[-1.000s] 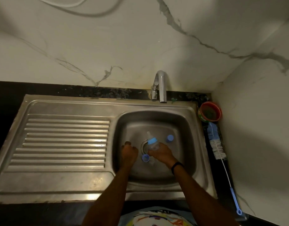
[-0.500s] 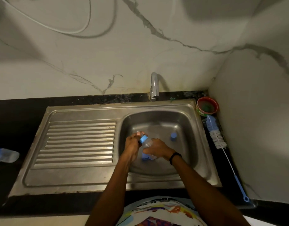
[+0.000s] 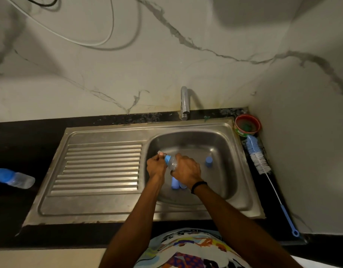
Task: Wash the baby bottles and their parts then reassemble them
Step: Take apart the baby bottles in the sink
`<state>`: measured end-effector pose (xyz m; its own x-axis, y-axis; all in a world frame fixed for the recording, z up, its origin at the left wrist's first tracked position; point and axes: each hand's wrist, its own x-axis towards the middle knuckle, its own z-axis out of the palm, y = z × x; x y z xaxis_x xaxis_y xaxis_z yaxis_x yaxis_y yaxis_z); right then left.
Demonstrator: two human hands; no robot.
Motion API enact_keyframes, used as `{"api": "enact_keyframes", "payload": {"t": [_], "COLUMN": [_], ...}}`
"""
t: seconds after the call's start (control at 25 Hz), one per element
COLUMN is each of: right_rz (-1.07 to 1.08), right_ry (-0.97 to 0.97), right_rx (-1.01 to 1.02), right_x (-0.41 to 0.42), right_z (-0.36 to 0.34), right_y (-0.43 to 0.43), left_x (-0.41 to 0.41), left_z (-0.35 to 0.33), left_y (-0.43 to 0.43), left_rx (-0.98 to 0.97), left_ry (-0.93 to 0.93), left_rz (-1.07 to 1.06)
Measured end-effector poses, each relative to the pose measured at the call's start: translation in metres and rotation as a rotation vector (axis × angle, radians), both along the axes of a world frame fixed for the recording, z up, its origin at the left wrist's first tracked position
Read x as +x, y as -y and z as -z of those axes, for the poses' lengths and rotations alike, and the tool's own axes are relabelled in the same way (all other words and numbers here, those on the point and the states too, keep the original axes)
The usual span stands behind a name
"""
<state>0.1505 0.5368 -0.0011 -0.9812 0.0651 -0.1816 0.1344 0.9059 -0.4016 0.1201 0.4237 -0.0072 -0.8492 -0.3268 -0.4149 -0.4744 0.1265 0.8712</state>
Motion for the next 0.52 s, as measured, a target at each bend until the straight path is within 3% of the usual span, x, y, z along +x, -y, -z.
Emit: {"api": "enact_keyframes", "payload": {"t": [0.24, 0.4, 0.52], "right_rz": [0.133, 0.123, 0.094], "right_ry": [0.160, 0.173, 0.174], "right_rx": [-0.341, -0.338, -0.315], "right_x": [-0.006, -0.008, -0.006], "right_z": [-0.001, -0.001, -0.001], "right_y": [-0.012, -0.012, -0.011], "left_x": [-0.004, 0.002, 0.006], "left_z": [-0.016, -0.003, -0.010], "left_y": [0.022, 0.025, 0.023], "left_rx": [0.470, 0.388, 0.481], "left_ry": [0.100, 0.030, 0.061], "left_rz": [0.255, 0.332, 0.302]}}
